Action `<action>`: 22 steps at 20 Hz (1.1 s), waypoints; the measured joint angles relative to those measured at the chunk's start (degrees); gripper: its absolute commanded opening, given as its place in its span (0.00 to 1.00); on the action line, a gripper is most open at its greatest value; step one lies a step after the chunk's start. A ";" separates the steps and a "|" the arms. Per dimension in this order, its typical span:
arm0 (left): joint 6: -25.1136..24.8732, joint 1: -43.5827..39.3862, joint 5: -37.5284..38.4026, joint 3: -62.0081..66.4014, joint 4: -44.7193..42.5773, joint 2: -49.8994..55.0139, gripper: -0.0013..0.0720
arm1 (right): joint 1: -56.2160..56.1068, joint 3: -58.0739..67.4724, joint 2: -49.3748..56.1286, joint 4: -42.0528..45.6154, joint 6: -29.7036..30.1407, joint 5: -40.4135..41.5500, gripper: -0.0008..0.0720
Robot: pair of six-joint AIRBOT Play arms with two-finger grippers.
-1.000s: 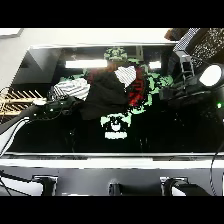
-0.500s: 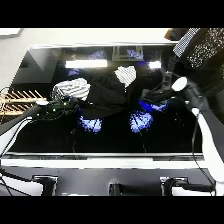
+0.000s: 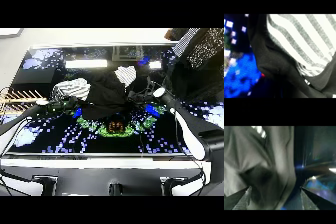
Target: Fold the clothes and pants, and hang the long-sleeved shirts on hangers.
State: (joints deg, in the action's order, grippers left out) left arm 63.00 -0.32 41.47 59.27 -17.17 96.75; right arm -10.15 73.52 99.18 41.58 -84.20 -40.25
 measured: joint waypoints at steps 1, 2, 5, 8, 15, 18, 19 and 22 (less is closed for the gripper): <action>-0.02 0.02 0.02 0.00 -0.02 0.00 0.05 | -0.11 0.00 0.35 -0.52 -0.17 0.94 0.95; -0.02 0.02 0.02 0.00 -0.07 0.00 0.05 | -0.15 0.00 0.57 -1.05 -0.37 1.84 0.95; -0.02 0.00 0.04 0.00 -0.26 0.00 0.05 | 0.55 0.00 0.98 -2.23 -1.66 4.17 0.95; -0.04 0.00 0.04 0.00 -0.33 0.00 0.05 | 2.69 0.00 1.57 -4.59 -3.21 5.29 0.95; -0.04 0.02 -0.02 0.00 -0.94 0.00 0.05 | 2.49 0.15 5.27 -15.58 0.48 4.63 0.83; -0.04 0.00 -0.02 0.00 -1.22 0.00 0.05 | 2.01 0.07 6.16 -17.49 1.95 4.24 0.36; -0.04 0.00 0.00 0.00 -1.27 0.00 0.05 | 1.95 0.02 6.36 -17.68 2.34 4.17 0.10; -0.04 0.00 0.22 0.02 -1.40 -0.46 0.04 | 1.84 0.09 6.25 -19.02 3.63 4.02 0.05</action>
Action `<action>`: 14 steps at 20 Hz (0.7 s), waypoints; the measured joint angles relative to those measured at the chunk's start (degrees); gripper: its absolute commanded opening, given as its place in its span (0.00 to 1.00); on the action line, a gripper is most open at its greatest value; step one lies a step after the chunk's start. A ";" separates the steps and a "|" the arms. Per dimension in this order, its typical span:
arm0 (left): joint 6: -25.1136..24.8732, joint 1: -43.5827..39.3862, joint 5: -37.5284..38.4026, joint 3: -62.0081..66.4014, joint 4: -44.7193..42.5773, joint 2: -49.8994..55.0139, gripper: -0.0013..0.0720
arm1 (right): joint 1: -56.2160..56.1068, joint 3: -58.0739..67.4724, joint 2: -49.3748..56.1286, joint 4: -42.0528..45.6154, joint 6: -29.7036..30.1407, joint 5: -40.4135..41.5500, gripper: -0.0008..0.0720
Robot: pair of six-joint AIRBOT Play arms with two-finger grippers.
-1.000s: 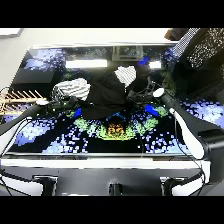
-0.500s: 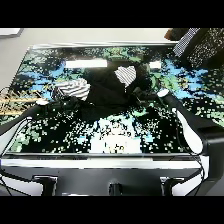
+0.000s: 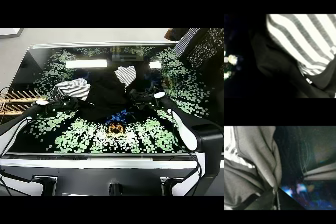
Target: Fold the clothes and pants, and hang the long-sleeved shirts on hangers.
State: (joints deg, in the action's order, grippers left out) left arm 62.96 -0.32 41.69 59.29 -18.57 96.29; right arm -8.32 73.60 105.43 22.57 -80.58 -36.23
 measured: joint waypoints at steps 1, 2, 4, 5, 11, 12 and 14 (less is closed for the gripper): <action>0.00 0.00 0.28 0.24 -0.26 -0.39 0.04 | 0.09 0.15 -0.44 -0.07 0.59 -0.17 0.05; 0.02 0.02 0.81 0.79 -0.74 -0.98 0.04 | 0.31 0.59 -1.38 0.04 1.03 -0.37 0.05; 0.63 0.00 2.60 3.13 -3.06 -2.84 0.04 | 1.11 2.03 -4.26 1.79 1.44 -0.90 0.05; 1.46 0.00 3.87 5.14 -4.79 -4.22 0.04 | 1.79 3.19 -6.32 2.89 1.44 -1.11 0.05; 8.11 0.00 11.17 22.27 -16.57 -17.27 0.04 | 5.70 15.43 -24.79 13.92 -0.85 -6.71 0.05; 9.20 0.00 11.63 25.05 -17.88 -20.04 0.04 | 5.97 17.64 -28.35 16.24 -1.68 -7.30 0.05; 11.56 0.00 12.48 30.12 -20.22 -26.40 0.04 | 6.34 21.55 -36.11 21.14 -3.26 -8.87 0.05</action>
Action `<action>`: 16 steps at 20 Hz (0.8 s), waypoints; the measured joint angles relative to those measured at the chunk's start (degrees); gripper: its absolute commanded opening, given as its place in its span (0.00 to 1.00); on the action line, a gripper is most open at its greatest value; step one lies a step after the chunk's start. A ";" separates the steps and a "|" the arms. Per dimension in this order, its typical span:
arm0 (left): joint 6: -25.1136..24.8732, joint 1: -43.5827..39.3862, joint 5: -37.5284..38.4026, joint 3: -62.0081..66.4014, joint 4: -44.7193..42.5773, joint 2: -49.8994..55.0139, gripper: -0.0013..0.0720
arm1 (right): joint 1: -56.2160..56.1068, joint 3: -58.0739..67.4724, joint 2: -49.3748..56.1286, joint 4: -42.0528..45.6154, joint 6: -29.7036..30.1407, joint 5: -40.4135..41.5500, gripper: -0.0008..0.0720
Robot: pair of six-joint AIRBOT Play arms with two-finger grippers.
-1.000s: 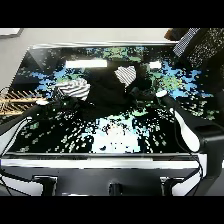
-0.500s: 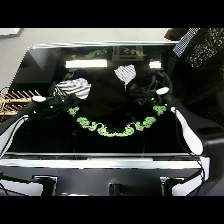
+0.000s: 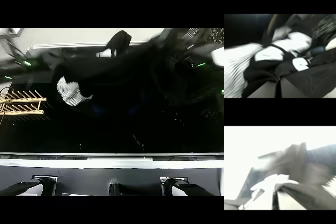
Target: Fold the clothes and pants, and hang the long-sleeved shirts on hangers.
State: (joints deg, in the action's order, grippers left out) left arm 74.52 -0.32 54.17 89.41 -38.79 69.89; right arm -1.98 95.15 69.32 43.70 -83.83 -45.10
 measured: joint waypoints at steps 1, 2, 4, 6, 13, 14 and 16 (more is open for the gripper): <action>1.03 0.00 0.20 1.73 -0.63 -3.04 0.04 | 0.07 1.57 -4.07 2.23 -0.63 -0.68 0.05; 1.99 0.00 0.39 3.10 -1.31 -6.43 0.04 | 0.17 2.73 -7.82 4.00 -1.05 -1.14 0.05; 4.11 0.00 0.74 4.74 -2.08 -12.68 0.04 | 0.28 4.35 -15.78 7.06 -2.12 -1.90 0.05; 6.23 -0.02 0.70 5.62 -3.08 -18.43 0.04 | 0.33 5.07 -22.14 9.73 -4.09 -3.13 0.05; 14.23 -0.07 0.42 6.38 -10.54 -29.38 0.04 | 0.33 5.79 -31.56 16.57 -11.96 -3.91 0.05; 14.64 -0.07 -0.02 6.23 -11.41 -29.33 0.04 | 0.33 5.84 -30.67 16.94 -12.57 -3.45 0.05; 15.34 -0.07 -0.76 5.68 -12.31 -27.96 0.04 | 0.33 5.86 -27.28 17.44 -14.10 -2.67 0.05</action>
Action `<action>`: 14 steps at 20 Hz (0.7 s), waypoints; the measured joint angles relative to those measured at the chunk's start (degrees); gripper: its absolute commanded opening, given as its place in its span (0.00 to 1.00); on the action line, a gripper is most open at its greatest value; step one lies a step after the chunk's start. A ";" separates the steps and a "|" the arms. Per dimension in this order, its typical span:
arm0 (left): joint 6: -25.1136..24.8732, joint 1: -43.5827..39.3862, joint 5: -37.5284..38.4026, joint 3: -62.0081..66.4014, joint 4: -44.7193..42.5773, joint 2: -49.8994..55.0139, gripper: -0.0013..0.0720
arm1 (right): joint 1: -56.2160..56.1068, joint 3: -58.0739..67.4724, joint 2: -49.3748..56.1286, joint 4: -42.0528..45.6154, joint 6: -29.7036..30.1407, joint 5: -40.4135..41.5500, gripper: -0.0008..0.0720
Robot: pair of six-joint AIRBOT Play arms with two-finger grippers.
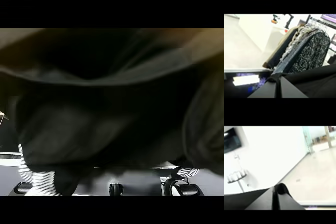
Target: Fold the clothes and pants, and hang the long-sleeved shirts on hangers.
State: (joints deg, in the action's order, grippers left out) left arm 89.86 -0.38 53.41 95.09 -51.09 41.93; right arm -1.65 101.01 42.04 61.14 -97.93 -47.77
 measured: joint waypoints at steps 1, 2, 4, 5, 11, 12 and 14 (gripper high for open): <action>0.15 -0.02 -0.28 -0.46 -0.72 1.60 0.05 | 0.00 -0.02 2.47 0.13 -1.01 0.11 0.05; 0.17 -0.02 -0.44 -0.98 -1.42 3.54 0.04 | 0.00 -0.02 5.64 0.13 -1.75 0.33 0.05; -0.63 -0.04 -1.09 -2.21 -2.36 8.94 0.05 | -0.02 -0.04 12.98 -0.35 -2.86 0.61 0.05; -1.36 -0.04 -1.66 -2.84 -2.73 12.46 0.05 | -0.02 -0.02 17.27 -1.22 -3.23 0.96 0.05; -3.52 -0.35 -9.22 -4.39 -3.48 37.42 0.04 | -0.04 -0.02 43.67 -7.28 -3.78 3.91 0.07; -3.58 -0.48 -10.56 -4.44 -3.32 41.16 0.05 | -0.04 -0.02 47.78 -8.39 -3.80 4.44 0.09; -3.72 -0.98 -12.07 -4.55 -2.80 48.00 0.05 | -0.04 -0.02 54.60 -10.32 -3.80 5.20 0.11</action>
State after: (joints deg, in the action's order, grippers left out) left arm 86.15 -1.37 41.34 90.54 -53.89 89.93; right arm -1.69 100.99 96.64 50.83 -101.73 -42.57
